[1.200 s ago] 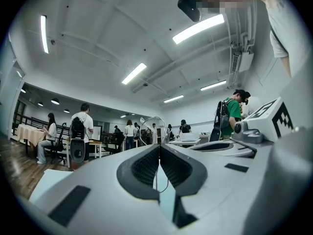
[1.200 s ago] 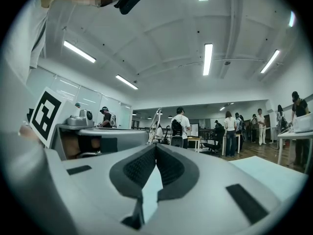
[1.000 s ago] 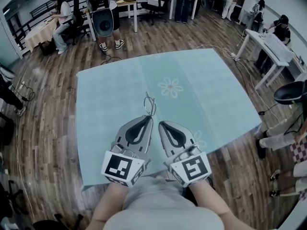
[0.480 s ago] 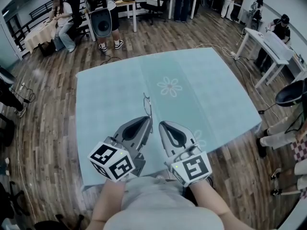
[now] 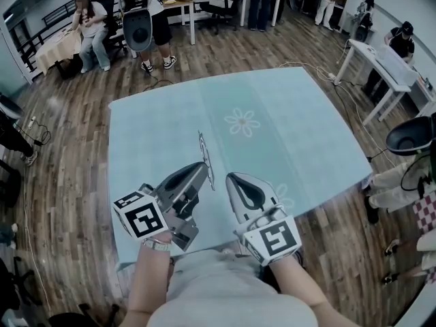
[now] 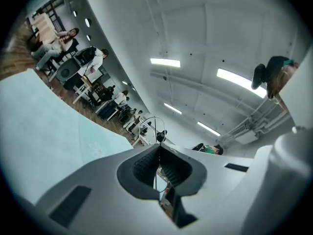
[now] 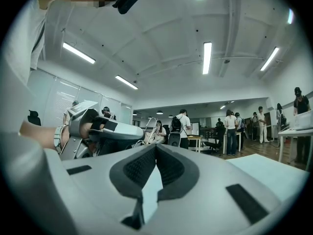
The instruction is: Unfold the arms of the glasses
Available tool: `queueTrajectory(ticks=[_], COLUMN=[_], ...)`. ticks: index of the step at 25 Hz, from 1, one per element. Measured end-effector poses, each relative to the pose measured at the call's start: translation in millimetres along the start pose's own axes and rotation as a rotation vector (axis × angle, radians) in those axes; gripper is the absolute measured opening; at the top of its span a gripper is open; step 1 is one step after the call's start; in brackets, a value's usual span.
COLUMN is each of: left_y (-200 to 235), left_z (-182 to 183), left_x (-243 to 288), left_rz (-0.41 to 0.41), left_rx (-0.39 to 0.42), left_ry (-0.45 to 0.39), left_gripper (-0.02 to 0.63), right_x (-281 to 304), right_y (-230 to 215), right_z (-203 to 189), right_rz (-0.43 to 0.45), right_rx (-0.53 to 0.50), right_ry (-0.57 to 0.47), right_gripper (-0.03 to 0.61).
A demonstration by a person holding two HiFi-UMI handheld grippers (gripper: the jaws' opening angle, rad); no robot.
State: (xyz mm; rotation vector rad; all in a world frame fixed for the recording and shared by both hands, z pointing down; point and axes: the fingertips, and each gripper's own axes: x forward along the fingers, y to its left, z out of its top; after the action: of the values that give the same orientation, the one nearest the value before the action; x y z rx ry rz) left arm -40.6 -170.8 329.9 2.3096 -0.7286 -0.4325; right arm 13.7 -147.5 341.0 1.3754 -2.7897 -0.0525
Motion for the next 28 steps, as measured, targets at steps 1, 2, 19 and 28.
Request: queueTrajectory(ticks=[1,2,19,28], left_y=[1.0,2.0,9.3,26.3], left_z=[0.3,0.3,1.5,3.3], left_x=[-1.3,-2.9,-5.6,-3.9], left_rz=[-0.011,-0.021,-0.096,-0.028], left_rx=[-0.034,-0.066,-0.442,-0.522], left_ry=[-0.002,-0.004,0.049,0.058], left_gripper=[0.012,0.012,0.012,0.012], right_x=[0.2,0.4,0.5,1.4], right_y=[0.6,1.5,10.7,20.2], right_z=[-0.2,-0.6,-8.0,-13.5], right_rz=[0.001,0.002,0.019,0.093], right_rx=[0.0,0.001,0.0,-0.012], right_ry=[0.002,0.003,0.014,0.038], right_gripper=[0.009,0.009,0.009,0.109])
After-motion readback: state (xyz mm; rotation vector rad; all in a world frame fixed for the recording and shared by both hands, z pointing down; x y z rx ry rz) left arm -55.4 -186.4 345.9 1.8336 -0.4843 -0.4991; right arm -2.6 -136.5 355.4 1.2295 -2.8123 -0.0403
